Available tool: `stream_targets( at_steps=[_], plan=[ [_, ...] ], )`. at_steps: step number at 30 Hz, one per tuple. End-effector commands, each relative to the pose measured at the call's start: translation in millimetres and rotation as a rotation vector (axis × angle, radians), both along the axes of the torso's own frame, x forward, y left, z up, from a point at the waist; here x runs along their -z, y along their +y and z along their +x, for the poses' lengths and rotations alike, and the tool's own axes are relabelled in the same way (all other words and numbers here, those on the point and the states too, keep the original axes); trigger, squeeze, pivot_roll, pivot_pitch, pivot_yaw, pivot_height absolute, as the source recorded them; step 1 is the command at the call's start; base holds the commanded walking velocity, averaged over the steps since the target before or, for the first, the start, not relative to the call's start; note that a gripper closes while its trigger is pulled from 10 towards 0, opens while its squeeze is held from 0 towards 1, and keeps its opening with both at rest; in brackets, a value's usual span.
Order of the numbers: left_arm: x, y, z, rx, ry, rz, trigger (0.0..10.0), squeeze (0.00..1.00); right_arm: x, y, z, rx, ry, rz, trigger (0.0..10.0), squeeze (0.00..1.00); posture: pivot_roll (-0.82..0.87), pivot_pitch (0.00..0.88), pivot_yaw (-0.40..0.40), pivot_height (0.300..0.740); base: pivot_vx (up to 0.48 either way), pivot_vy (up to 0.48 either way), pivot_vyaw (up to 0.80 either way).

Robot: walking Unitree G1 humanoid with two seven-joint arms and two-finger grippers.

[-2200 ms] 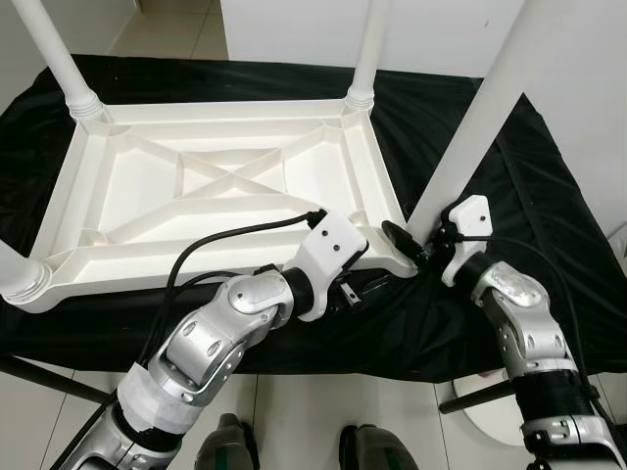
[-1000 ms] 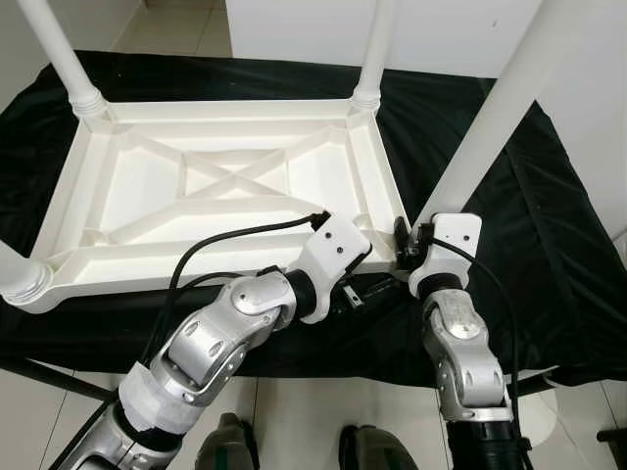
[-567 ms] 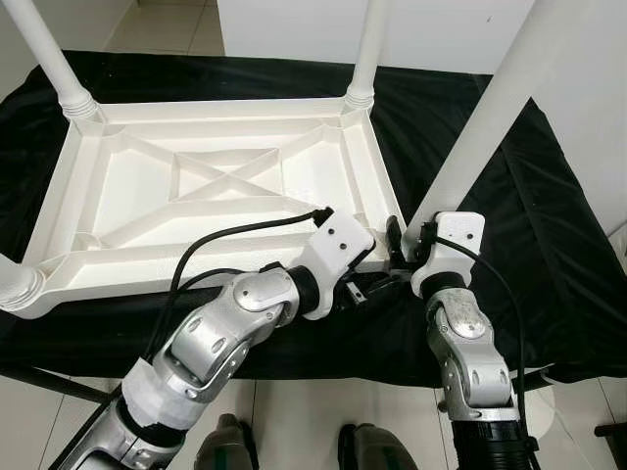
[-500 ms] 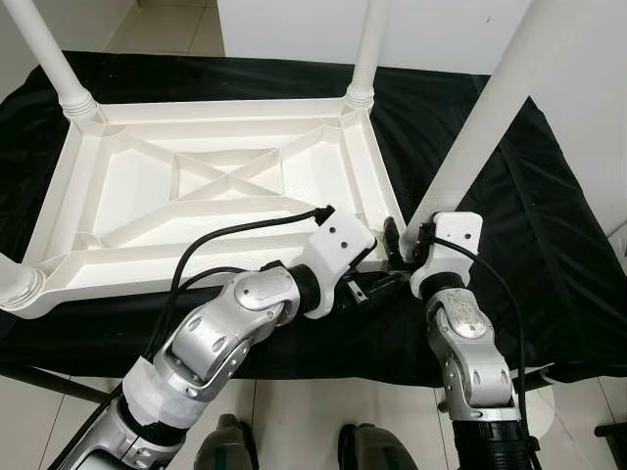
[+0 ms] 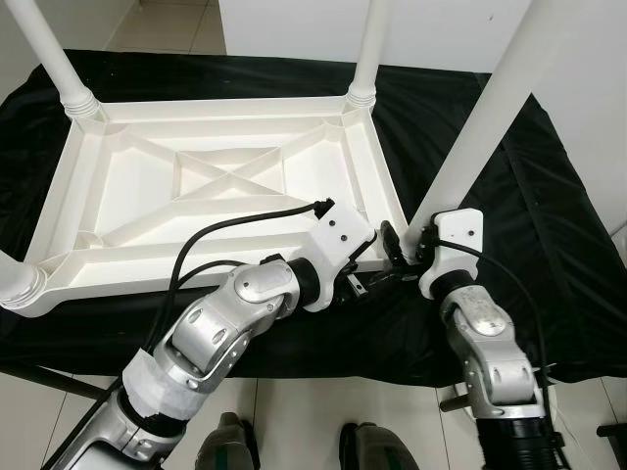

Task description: Building children table

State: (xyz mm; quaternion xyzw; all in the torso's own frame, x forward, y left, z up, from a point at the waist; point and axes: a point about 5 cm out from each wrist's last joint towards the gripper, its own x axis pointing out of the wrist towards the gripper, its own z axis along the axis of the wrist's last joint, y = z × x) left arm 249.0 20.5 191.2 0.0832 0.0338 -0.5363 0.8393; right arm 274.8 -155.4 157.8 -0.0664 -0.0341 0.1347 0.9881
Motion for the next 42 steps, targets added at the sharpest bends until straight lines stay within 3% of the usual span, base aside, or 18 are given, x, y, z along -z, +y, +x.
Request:
stream_targets(
  at_steps=[1, 3, 5, 9, 14, 15, 18, 19, 26, 30, 31, 33, 34, 36, 37, 38, 39, 42],
  plan=[
    [0.5, -0.6, -3.6, 0.092, 0.024, 0.015, 10.0, 0.00, -0.3, 1.0, -0.2, -0.073, -0.001, -0.002, 10.0, 0.00, -0.06, 0.150, 0.014, 0.740, 0.000, 0.000, 0.00],
    [0.5, -0.6, -3.6, 0.092, 0.024, 0.015, 10.0, 0.00, -0.3, 1.0, -0.2, -0.073, -0.001, -0.002, 10.0, 0.00, -0.06, 0.150, 0.014, 0.740, 0.000, 0.000, 0.00],
    [-1.8, 0.5, -2.5, 0.091, 0.024, 0.020, 10.0, 0.00, -3.1, -2.5, 4.2, -0.221, 0.006, -0.043, 10.0, 0.00, -0.05, 0.157, 0.022, 0.740, 0.000, 0.000, 0.00],
    [-3.4, 0.8, -1.7, 0.091, 0.025, 0.022, 10.0, 0.00, -5.1, -4.8, 7.1, -0.281, 0.008, -0.073, 10.0, 0.00, -0.04, 0.178, 0.030, 0.740, 0.000, 0.000, 0.00],
    [-3.1, 1.1, -4.4, 0.120, 0.029, 0.034, 10.0, 0.00, -9.7, -9.5, 20.0, -0.442, 0.014, -0.125, 10.0, 0.00, -0.03, 0.159, 0.025, 0.740, 0.000, 0.000, 0.00],
    [-2.2, 1.5, -5.4, 0.127, 0.029, 0.038, 10.0, 0.00, -8.7, -9.9, 21.1, -0.472, 0.017, -0.140, 7.1, 0.00, -0.03, 0.155, 0.023, 0.740, 0.000, 0.000, 0.00],
    [-1.9, 1.8, -5.6, 0.130, 0.029, 0.040, 10.0, 0.00, -8.0, -10.3, 21.7, -0.487, 0.018, -0.145, 7.1, 0.00, -0.03, 0.154, 0.021, 0.740, 0.000, 0.000, 0.00],
    [-1.7, 2.4, -5.7, 0.129, 0.030, 0.041, 10.0, 0.00, -5.8, -11.5, 21.8, -0.507, 0.027, -0.153, 0.0, 0.00, -0.03, 0.159, 0.023, 0.740, 0.000, 0.000, 0.00],
    [-2.3, 3.7, -5.9, 0.120, 0.042, 0.038, 10.0, 0.00, -0.3, -16.9, 21.5, -0.512, 0.037, -0.130, 0.0, 0.00, -0.03, 0.161, 0.020, 0.740, 0.000, 0.000, 0.00],
    [0.0, 2.4, -9.3, 0.124, 0.052, 0.036, 10.0, 0.00, 7.3, -19.6, 19.6, -0.404, 0.037, -0.136, 0.0, 0.00, -0.03, 0.159, 0.020, 0.740, 0.000, 0.000, 0.00],
    [0.2, 2.0, -10.1, 0.129, 0.056, 0.035, 10.0, 0.00, 8.5, -19.9, 20.3, -0.351, 0.043, -0.116, 0.7, 0.00, -0.03, 0.162, 0.021, 0.740, 0.000, 0.000, 0.00],
    [0.2, 2.0, -10.1, 0.129, 0.056, 0.035, 10.0, 0.00, 8.5, -19.9, 20.3, -0.351, 0.043, -0.116, 0.7, 0.00, -0.03, 0.162, 0.021, 0.740, 0.000, 0.000, 0.00],
    [0.4, 1.8, -10.6, 0.132, 0.057, 0.034, 10.0, 0.00, 8.8, -19.4, 20.3, -0.305, 0.042, -0.100, 10.0, 0.00, -0.03, 0.164, 0.022, 0.740, 0.000, 0.000, 0.00],
    [0.7, 1.9, -10.9, 0.134, 0.058, 0.034, 10.0, 0.00, 9.0, -18.7, 20.2, -0.270, 0.041, -0.086, 10.0, 0.00, -0.03, 0.164, 0.023, 0.740, 0.000, 0.000, 0.00],
    [1.3, 1.9, -10.7, 0.131, 0.059, 0.036, 10.0, 0.00, 9.6, -15.6, 17.7, -0.156, 0.045, -0.020, 10.0, 0.00, -0.04, 0.162, 0.023, 0.740, 0.000, 0.000, 0.00],
    [1.3, 1.9, -10.7, 0.131, 0.059, 0.036, 10.0, 0.00, 9.6, -15.6, 17.7, -0.156, 0.045, -0.020, 10.0, 0.00, -0.04, 0.162, 0.023, 0.740, 0.000, 0.000, 0.00],
    [1.6, 1.5, -10.6, 0.131, 0.060, 0.036, 10.0, 0.00, 11.0, -14.4, 15.4, -0.008, 0.059, 0.040, 10.0, 0.00, -0.04, 0.161, 0.023, 0.740, 0.000, 0.000, 0.00],
    [1.8, 1.4, -11.0, 0.133, 0.061, 0.036, 10.0, 0.00, 12.0, -11.4, 12.1, 0.089, 0.063, 0.067, 10.0, 0.00, -0.04, 0.159, 0.022, 0.740, 0.000, 0.000, 0.00]
  ],
)
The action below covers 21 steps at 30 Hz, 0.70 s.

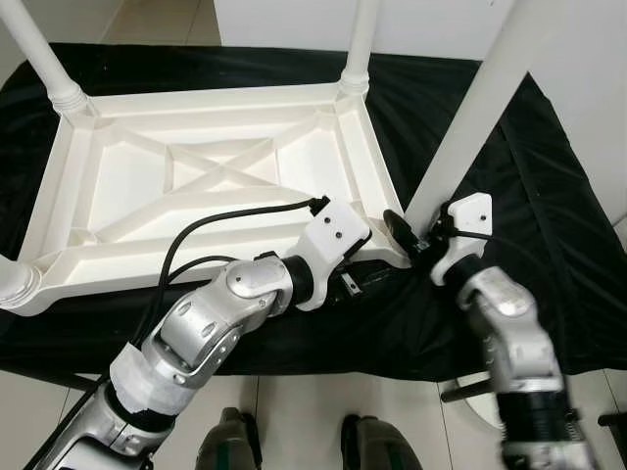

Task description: Building children table

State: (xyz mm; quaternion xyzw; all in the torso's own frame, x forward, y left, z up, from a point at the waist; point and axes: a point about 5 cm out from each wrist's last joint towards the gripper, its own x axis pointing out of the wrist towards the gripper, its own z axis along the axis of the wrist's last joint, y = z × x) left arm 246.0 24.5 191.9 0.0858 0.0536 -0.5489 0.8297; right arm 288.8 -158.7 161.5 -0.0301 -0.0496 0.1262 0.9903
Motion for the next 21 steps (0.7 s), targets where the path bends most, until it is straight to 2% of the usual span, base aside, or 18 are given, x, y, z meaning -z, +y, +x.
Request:
stream_targets(
  at_steps=[1, 3, 7, 10, 12, 15, 16, 21],
  plan=[
    [2.7, -2.7, -8.1, 0.105, 0.029, 0.008, 10.0, 0.00, 14.8, -5.8, -3.8, 0.117, 0.077, 0.004, 10.0, 0.00, -0.04, 0.155, 0.021, 0.740, 0.000, 0.000, 0.00],
    [2.8, -2.8, -8.1, 0.106, 0.029, 0.008, 10.0, 0.00, 14.0, -4.0, -5.0, 0.140, 0.067, 0.011, 10.0, 0.00, -0.04, 0.155, 0.021, 0.740, 0.000, 0.000, 0.00],
    [4.1, -5.4, -9.2, 0.114, 0.029, 0.007, 10.0, 0.00, 17.0, 4.0, -10.3, 0.373, 0.082, 0.043, 10.0, 0.00, -0.05, 0.134, 0.017, 0.740, 0.000, 0.000, 0.00],
    [4.2, -6.6, -9.8, 0.118, 0.029, 0.006, 10.0, 0.00, 17.4, 8.0, -11.6, 0.402, 0.085, 0.052, 10.0, 0.00, -0.05, 0.130, 0.018, 0.740, 0.000, 0.000, 0.00],
    [4.7, -8.1, -10.9, 0.124, 0.029, 0.005, 10.0, 0.00, 14.3, 13.8, -12.4, 0.382, 0.076, 0.074, 10.0, 0.00, -0.05, 0.121, 0.017, 0.740, 0.000, 0.000, 0.00],
    [5.0, -8.4, -11.2, 0.125, 0.029, 0.004, 10.0, 0.00, 12.7, 14.2, -12.6, 0.373, 0.074, 0.084, 10.0, 0.00, -0.05, 0.121, 0.017, 0.740, 0.000, 0.000, 0.00],
    [5.3, -8.8, -11.4, 0.126, 0.030, 0.004, 10.0, 0.00, 10.1, 12.3, -12.7, 0.357, 0.061, 0.093, 10.0, 1.00, -0.05, 0.114, 0.014, 0.740, 0.000, 0.000, 0.00],
    [5.6, -9.5, -11.2, 0.124, 0.031, 0.002, 10.0, 0.00, 4.1, 6.2, -13.1, 0.294, 0.025, 0.089, 10.0, 1.00, -0.06, 0.108, 0.010, 0.740, 0.000, 0.000, 0.00]
  ],
)
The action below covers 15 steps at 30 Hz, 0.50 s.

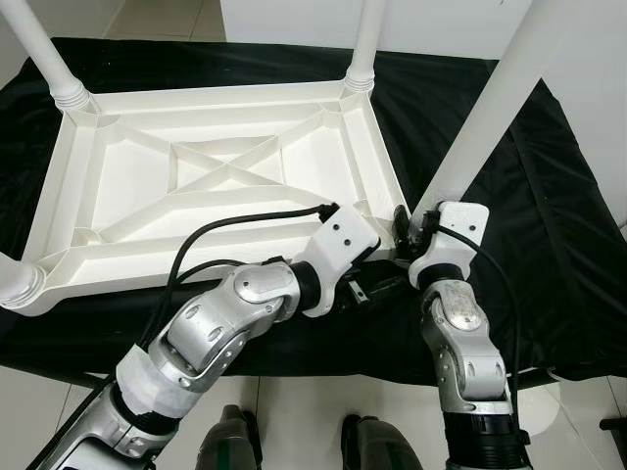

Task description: Building children table

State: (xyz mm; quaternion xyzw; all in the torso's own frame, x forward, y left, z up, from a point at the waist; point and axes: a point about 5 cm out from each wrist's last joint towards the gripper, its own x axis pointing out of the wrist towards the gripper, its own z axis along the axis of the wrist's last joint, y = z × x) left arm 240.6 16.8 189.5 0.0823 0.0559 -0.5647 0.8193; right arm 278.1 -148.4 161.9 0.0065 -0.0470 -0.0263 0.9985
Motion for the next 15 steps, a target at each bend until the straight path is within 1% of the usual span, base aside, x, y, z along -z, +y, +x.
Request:
stream_targets(
  at_steps=[1, 2, 4, 5, 6, 7, 8, 9, 10, 13, 15],
  plan=[
    [3.2, -1.9, -5.6, 0.085, 0.019, 0.004, 10.0, 0.00, 3.5, -5.5, -2.2, -0.054, 0.011, 0.000, 10.0, 1.00, -0.06, 0.105, 0.009, 0.740, 0.000, 0.000, 0.00],
    [3.2, -1.9, -5.6, 0.085, 0.019, 0.004, 10.0, 0.00, 3.5, -5.5, -2.2, -0.054, 0.011, 0.000, 10.0, 1.00, -0.06, 0.105, 0.009, 0.740, 0.000, 0.000, 0.00],
    [3.1, -1.7, -5.5, 0.083, 0.019, 0.003, 10.0, 0.00, -0.1, -9.5, -2.5, -0.129, -0.011, -0.032, 10.0, 1.00, -0.06, 0.106, 0.008, 0.740, 0.000, 0.000, 0.00],
    [3.2, -1.5, -5.4, 0.081, 0.020, 0.002, 10.0, 0.00, -1.5, -12.2, -2.6, -0.184, -0.016, -0.062, 10.0, 0.73, -0.06, 0.102, 0.008, 0.740, 0.000, 0.000, 0.00],
    [3.2, -1.5, -5.4, 0.081, 0.020, 0.002, 10.0, 0.00, -1.5, -12.2, -2.6, -0.184, -0.016, -0.062, 10.0, 0.73, -0.06, 0.102, 0.008, 0.740, 0.000, 0.000, 0.00],
    [3.3, -1.4, -5.4, 0.080, 0.021, 0.001, 10.0, 0.00, -2.2, -13.8, -2.8, -0.216, -0.017, -0.082, 10.0, 0.73, -0.06, 0.102, 0.008, 0.740, 0.000, 0.000, 0.00],
    [3.6, -1.2, -5.3, 0.079, 0.022, 0.002, 10.0, 0.00, -3.2, -17.9, -1.7, -0.280, -0.022, -0.112, 10.0, 0.00, -0.06, 0.100, 0.007, 0.740, 0.000, 0.000, 0.00],
    [3.8, -0.9, -5.2, 0.078, 0.022, 0.001, 10.0, 0.00, -4.3, -21.0, -0.9, -0.357, -0.025, -0.134, 10.0, 0.00, -0.06, 0.099, 0.006, 0.740, 0.000, 0.000, 0.00],
    [3.8, -0.9, -5.2, 0.078, 0.022, 0.001, 10.0, 0.00, -4.3, -21.0, -0.9, -0.357, -0.025, -0.134, 10.0, 0.00, -0.06, 0.099, 0.006, 0.740, 0.000, 0.000, 0.00],
    [3.9, -1.2, -4.7, 0.078, 0.020, 0.002, 10.0, 0.00, -4.2, -25.7, 3.0, -0.491, -0.015, -0.181, 10.0, 0.00, -0.06, 0.096, 0.003, 0.740, 0.000, 0.000, 0.00],
    [3.9, -1.2, -4.7, 0.078, 0.020, 0.002, 10.0, 0.00, -4.2, -25.7, 3.0, -0.491, -0.015, -0.181, 10.0, 0.00, -0.06, 0.096, 0.003, 0.740, 0.000, 0.000, 0.00]
  ],
)
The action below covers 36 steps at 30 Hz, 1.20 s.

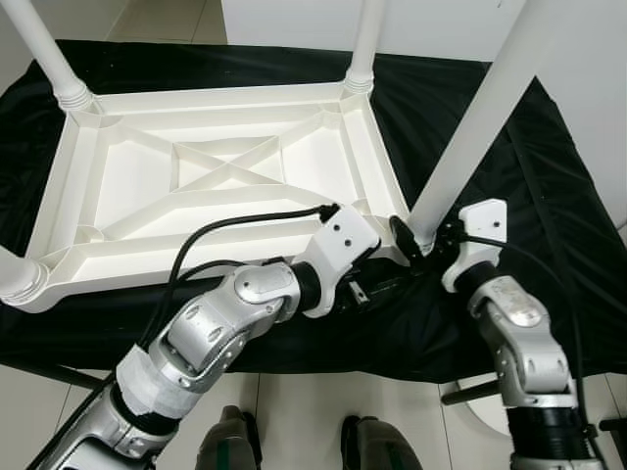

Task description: Building children table

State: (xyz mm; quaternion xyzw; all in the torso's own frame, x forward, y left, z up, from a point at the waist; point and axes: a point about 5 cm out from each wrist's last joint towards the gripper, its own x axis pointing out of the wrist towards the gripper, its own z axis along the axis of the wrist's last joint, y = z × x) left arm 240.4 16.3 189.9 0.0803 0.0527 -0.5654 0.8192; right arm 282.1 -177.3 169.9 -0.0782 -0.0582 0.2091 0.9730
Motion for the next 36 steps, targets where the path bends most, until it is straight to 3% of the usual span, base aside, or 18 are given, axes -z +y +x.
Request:
stream_targets(
  at_steps=[1, 7, 8, 11, 12, 13, 14, 19, 30, 32, 33, 36],
  plan=[
    [4.3, -0.9, -4.4, 0.076, 0.022, 0.008, 10.0, 0.00, 3.6, 2.8, 1.0, -0.051, 0.012, -0.002, 10.0, 0.00, -0.06, 0.093, 0.002, 0.740, 0.000, 0.000, 0.00],
    [4.6, -0.2, -2.8, 0.067, 0.022, 0.006, 10.0, 0.00, 11.8, 3.7, 15.9, -0.187, 0.047, -0.058, 10.0, 0.00, -0.05, 0.073, 0.001, 0.740, 0.000, 0.000, 0.00],
    [4.3, -0.1, -2.5, 0.065, 0.021, 0.006, 10.0, 0.00, 14.6, 3.2, 18.9, -0.197, 0.059, -0.058, 6.4, 0.00, -0.05, 0.072, 0.000, 0.740, 0.000, 0.000, 0.00],
    [4.2, 0.0, -2.3, 0.064, 0.020, 0.006, 10.0, 0.00, 16.3, 2.5, 20.5, -0.206, 0.066, -0.055, 6.4, 0.00, -0.05, 0.071, 0.000, 0.740, 0.000, 0.000, 0.00],
    [4.1, 0.1, -2.2, 0.063, 0.019, 0.006, 10.0, 0.00, 18.9, 1.5, 22.7, -0.210, 0.075, -0.061, 1.1, 0.00, -0.05, 0.071, -0.001, 0.740, 0.000, 0.000, 0.00],
    [4.1, 0.1, -2.2, 0.063, 0.019, 0.006, 10.0, 0.00, 18.9, 1.5, 22.7, -0.210, 0.075, -0.061, 1.1, 0.00, -0.05, 0.071, -0.001, 0.740, 0.000, 0.000, 0.00],
    [3.9, 0.3, -2.5, 0.062, 0.019, 0.007, 10.0, 0.00, 21.9, 0.1, 23.6, -0.216, 0.086, -0.067, 0.0, 0.00, -0.04, 0.073, -0.003, 0.740, 0.000, 0.000, 0.00],
    [4.2, 0.9, -3.5, 0.057, 0.022, 0.007, 10.0, 0.00, 27.9, -4.3, 24.1, -0.214, 0.102, -0.076, 0.0, 0.00, -0.04, 0.079, -0.007, 0.740, 0.000, 0.000, 0.00],
    [5.4, 0.1, -6.0, 0.055, 0.031, -0.001, 10.0, 0.00, 30.4, -0.1, 21.1, -0.016, 0.084, -0.025, 0.0, 0.00, -0.05, 0.094, -0.015, 0.740, 0.000, 0.000, 0.00],
    [6.4, -2.0, -7.6, 0.064, 0.035, -0.004, 10.0, 0.00, 28.5, 3.5, 15.0, 0.205, 0.084, 0.033, 0.0, 0.00, -0.07, 0.101, -0.015, 0.740, 0.000, 0.000, 0.00],
    [6.4, -2.0, -7.6, 0.064, 0.035, -0.004, 10.0, 0.00, 28.5, 3.5, 15.0, 0.205, 0.084, 0.033, 0.0, 0.00, -0.07, 0.101, -0.015, 0.740, 0.000, 0.000, 0.00],
    [7.4, -3.7, -9.1, 0.073, 0.040, -0.007, 10.0, 0.00, 28.4, 8.2, 4.6, 0.402, 0.084, 0.084, 0.0, 0.00, -0.07, 0.101, -0.017, 0.740, 0.000, 0.000, 0.00]
  ],
)
